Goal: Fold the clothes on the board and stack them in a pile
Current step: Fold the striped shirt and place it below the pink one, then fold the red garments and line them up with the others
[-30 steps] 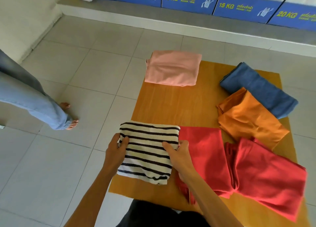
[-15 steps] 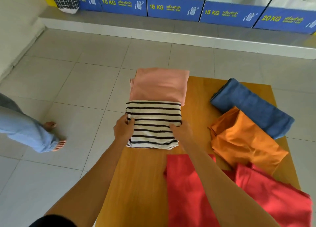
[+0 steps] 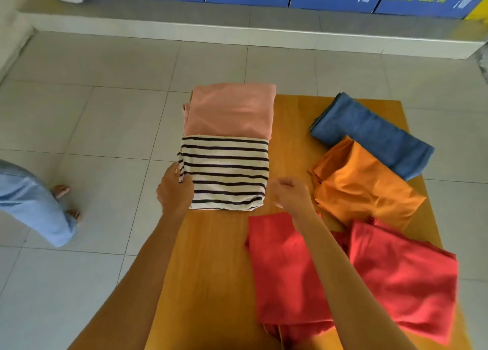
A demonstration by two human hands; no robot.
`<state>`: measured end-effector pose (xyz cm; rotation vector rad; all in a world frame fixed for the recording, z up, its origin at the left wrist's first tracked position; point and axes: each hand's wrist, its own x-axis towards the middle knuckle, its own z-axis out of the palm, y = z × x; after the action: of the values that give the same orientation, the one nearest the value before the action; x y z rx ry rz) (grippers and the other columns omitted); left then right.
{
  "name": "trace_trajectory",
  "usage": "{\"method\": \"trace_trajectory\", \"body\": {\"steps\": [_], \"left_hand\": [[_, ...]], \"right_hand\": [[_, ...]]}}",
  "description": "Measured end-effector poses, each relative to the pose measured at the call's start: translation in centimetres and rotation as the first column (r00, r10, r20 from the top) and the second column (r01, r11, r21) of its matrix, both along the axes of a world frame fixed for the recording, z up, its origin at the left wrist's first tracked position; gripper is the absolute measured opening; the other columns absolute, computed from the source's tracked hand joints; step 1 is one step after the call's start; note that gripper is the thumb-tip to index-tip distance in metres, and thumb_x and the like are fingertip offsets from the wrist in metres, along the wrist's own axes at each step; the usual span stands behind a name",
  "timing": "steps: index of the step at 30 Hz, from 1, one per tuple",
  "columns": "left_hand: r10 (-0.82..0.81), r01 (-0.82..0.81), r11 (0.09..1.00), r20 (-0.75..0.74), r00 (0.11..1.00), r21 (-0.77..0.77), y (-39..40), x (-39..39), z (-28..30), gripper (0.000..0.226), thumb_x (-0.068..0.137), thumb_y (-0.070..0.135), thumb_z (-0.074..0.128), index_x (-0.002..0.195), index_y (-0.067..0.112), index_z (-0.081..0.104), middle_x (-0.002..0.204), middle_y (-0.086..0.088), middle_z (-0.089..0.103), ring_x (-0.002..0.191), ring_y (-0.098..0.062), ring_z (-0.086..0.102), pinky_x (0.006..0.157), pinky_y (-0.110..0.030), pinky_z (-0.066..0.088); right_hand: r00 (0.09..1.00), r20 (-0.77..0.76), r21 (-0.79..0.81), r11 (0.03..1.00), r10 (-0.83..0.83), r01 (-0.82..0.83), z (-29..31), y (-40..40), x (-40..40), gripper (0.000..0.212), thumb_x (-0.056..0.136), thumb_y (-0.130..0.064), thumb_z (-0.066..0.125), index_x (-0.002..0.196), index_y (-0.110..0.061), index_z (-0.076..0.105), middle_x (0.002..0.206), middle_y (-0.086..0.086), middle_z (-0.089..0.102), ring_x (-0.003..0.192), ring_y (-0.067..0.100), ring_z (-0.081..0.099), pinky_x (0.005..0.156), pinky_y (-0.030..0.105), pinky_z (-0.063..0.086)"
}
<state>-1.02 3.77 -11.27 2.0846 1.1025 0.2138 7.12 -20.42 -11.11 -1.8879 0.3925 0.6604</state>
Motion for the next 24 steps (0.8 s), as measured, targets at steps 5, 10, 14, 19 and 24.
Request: {"method": "trace_trajectory", "body": {"steps": [5, 10, 14, 19, 24], "left_hand": [[-0.208, 0.186, 0.976, 0.253, 0.945, 0.109, -9.0, -3.1, 1.7, 0.025, 0.094, 0.011, 0.054, 0.116, 0.015, 0.065, 0.115, -0.002, 0.066, 0.108, -0.014, 0.058, 0.092, -0.03, 0.052], [-0.717, 0.722, 0.692, 0.1, 0.69, -0.015, -17.7, -2.2, 0.0, 0.039, 0.096, 0.015, 0.051, 0.135, 0.012, 0.053, 0.135, -0.006, 0.058, 0.128, -0.02, 0.051, 0.108, -0.027, 0.035], [-0.827, 0.858, 0.514, -0.265, 0.496, 0.002, -18.9, -2.4, -1.6, 0.069, 0.095, 0.039, 0.053, 0.151, 0.009, 0.026, 0.157, -0.011, 0.03, 0.146, -0.027, 0.025, 0.119, -0.041, 0.02], [-0.752, 0.778, 0.622, -0.341, 0.564, -0.086, -16.9, -4.9, -1.0, 0.087, 0.079, 0.056, 0.066, 0.149, 0.02, 0.03, 0.152, -0.005, 0.039, 0.14, -0.027, 0.037, 0.113, -0.046, 0.032], [-0.663, 0.497, 0.724, -0.285, 0.692, -0.478, -12.0, -9.8, -0.2, 0.073, 0.068, 0.062, 0.073, 0.127, 0.021, 0.059, 0.124, 0.002, 0.065, 0.108, -0.02, 0.064, 0.094, -0.039, 0.051]], "right_hand": [[0.99, 0.012, 0.101, 0.985, -0.139, 0.138, 1.6, -8.6, -7.0, 0.004, 0.094, -0.005, 0.066, 0.095, -0.007, 0.063, 0.083, 0.008, 0.064, 0.068, 0.013, 0.063, 0.055, 0.023, 0.056], [0.979, 0.019, -0.097, 0.974, -0.202, 0.203, 0.9, -14.6, -14.6, 0.003, 0.088, -0.008, 0.07, 0.09, -0.01, 0.069, 0.081, 0.008, 0.076, 0.073, 0.028, 0.073, 0.065, 0.041, 0.061], [0.958, 0.081, -0.332, 0.899, -0.276, 0.287, 0.7, -16.6, -19.3, 0.021, 0.08, -0.038, 0.075, 0.075, -0.018, 0.068, 0.068, 0.001, 0.074, 0.072, 0.024, 0.072, 0.076, 0.047, 0.059], [0.982, -0.13, -0.486, 0.872, -0.134, 0.055, -0.2, -16.8, -23.4, 0.069, 0.068, -0.086, 0.053, 0.077, -0.019, 0.066, 0.07, 0.0, 0.073, 0.07, 0.021, 0.071, 0.072, 0.039, 0.059], [0.978, -0.133, -0.238, 0.963, -0.159, 0.125, -1.1, -13.9, -23.3, 0.082, 0.059, -0.079, 0.07, 0.117, -0.021, 0.068, 0.108, -0.002, 0.074, 0.101, 0.019, 0.07, 0.091, 0.042, 0.057]]}}
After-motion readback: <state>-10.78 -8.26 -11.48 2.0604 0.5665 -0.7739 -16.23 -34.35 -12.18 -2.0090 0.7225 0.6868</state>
